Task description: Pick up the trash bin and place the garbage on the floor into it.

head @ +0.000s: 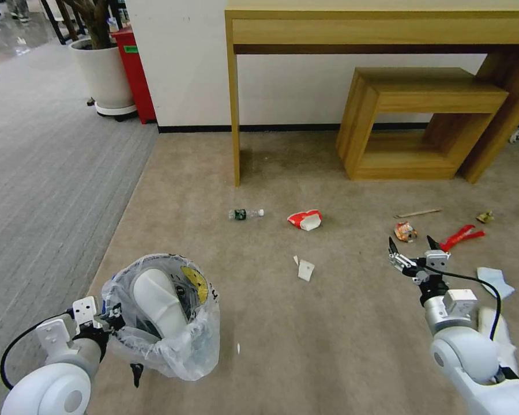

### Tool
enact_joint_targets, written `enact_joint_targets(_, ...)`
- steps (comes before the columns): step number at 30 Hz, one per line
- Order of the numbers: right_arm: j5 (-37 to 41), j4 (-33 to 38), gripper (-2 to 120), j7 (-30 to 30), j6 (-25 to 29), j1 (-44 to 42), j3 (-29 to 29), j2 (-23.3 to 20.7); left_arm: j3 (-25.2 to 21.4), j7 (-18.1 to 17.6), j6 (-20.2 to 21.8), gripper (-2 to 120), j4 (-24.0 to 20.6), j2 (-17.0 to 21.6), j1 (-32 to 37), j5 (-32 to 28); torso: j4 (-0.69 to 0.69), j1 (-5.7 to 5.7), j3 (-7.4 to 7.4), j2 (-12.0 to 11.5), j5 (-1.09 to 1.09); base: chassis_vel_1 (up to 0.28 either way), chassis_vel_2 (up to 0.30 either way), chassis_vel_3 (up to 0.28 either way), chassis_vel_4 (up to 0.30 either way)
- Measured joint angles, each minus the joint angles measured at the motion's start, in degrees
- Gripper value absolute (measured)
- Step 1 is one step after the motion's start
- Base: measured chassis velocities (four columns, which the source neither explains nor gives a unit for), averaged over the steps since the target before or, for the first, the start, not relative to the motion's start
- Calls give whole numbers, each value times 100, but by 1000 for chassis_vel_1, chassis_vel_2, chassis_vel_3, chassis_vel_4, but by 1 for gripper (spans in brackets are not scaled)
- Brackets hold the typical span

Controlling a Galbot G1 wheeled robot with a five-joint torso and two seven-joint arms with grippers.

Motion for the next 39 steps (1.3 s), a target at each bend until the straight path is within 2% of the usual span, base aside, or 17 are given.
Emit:
enact_joint_targets(27,-104,-24,92,-5,99,-15,-37,31,-11,28,-59,0,-66,-14,87,38,0,0,-1,0,-1,-167,165,164,-166)
enact_joint_targets(33,-15,-46,100,-165,241,14,-84,11,-9,32,-60,0,-24,-8,40,37,0,0,1,-1,-1,-140,138,137,-124)
enact_joint_targets(37,147,-33,100,-258,246,10,-131,-25,4,33,-60,0,17,-9,0,36,-1,0,0,-1,0,-43,21,30,-32)
enact_joint_targets(39,344,72,100,-306,84,-41,-181,-77,17,34,-59,0,61,-13,-28,35,0,-1,-1,0,0,0,0,0,0)
